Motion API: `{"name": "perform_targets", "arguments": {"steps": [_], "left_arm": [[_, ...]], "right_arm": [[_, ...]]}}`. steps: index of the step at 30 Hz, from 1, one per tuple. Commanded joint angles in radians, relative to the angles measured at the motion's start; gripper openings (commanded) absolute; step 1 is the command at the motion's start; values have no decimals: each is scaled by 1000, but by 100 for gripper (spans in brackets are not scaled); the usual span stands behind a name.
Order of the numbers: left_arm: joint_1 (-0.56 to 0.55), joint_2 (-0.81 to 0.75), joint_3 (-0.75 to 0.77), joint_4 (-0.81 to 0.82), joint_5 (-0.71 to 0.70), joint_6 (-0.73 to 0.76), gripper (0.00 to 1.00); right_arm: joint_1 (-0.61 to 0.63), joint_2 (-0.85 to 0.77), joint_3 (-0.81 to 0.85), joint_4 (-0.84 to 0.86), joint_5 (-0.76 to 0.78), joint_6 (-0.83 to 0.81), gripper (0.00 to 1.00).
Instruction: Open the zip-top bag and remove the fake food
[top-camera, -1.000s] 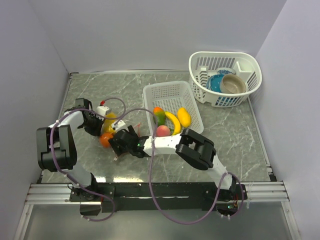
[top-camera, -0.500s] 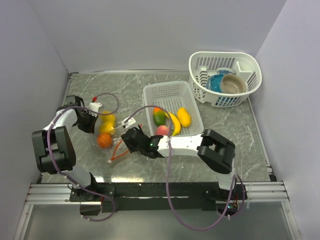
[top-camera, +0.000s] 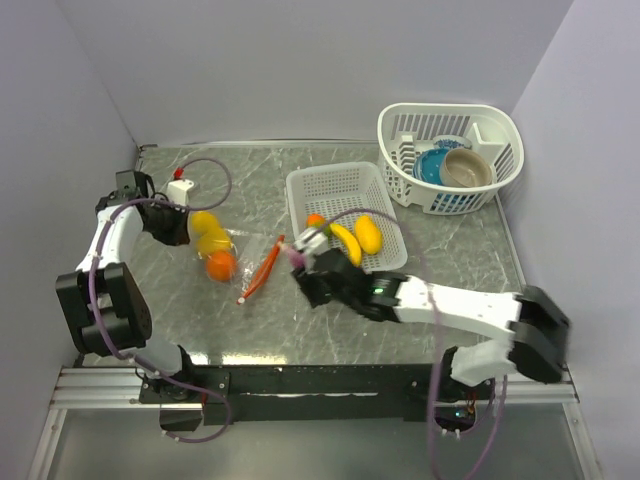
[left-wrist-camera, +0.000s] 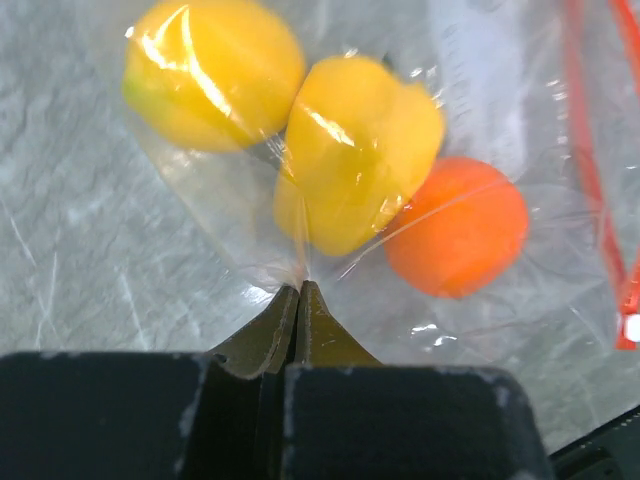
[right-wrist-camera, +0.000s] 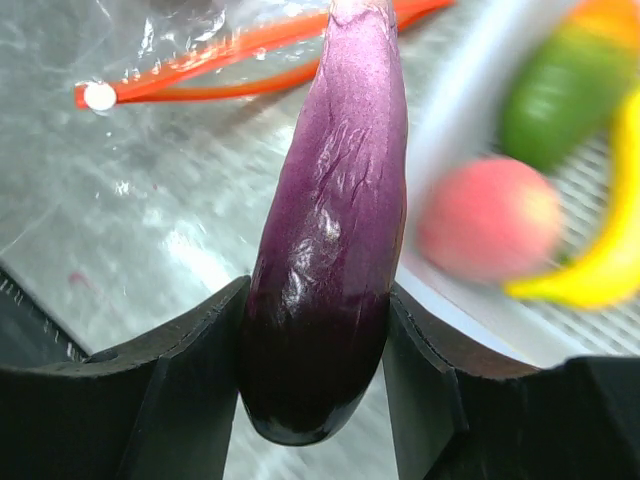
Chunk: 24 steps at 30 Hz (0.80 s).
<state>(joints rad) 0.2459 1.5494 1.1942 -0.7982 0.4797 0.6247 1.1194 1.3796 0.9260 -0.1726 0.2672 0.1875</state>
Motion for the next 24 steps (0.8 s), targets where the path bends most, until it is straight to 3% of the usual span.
{"name": "perform_targets", "arguments": {"steps": [1,3,5,7,8,10,11,16,22,24], "left_arm": [[-48,-92,41,-32,68,-36,1],[-59,-95,57,-41,63,-37,1],[-79,-92,82,-70,66,-40,1],[-95,-104,99,-85,76,-57,1],[-115,-110,122,-101,79,-60,1],[-137,-133,145,-117,76,-74,1],[-154,-141,166,-140,76,-75,1],[-163,-193,163,-170,83,-66,1],[-163,-167,-2,-84,40,-57,1],[-163,-155,-34,-30,10,-59,1]], "right_arm": [[-93,-230,-102,48,-82,-51,44],[-147,-263,-113,59,15,-22,40],[-214,-194,-54,44,139,25,39],[-239,-118,2,9,225,47,53],[-256,-31,60,-28,257,81,73],[-270,56,117,-70,315,107,88],[-273,131,158,-112,334,137,100],[-306,246,212,-226,403,228,100],[-311,211,142,-251,377,297,99],[-311,196,114,-263,350,309,94]]}}
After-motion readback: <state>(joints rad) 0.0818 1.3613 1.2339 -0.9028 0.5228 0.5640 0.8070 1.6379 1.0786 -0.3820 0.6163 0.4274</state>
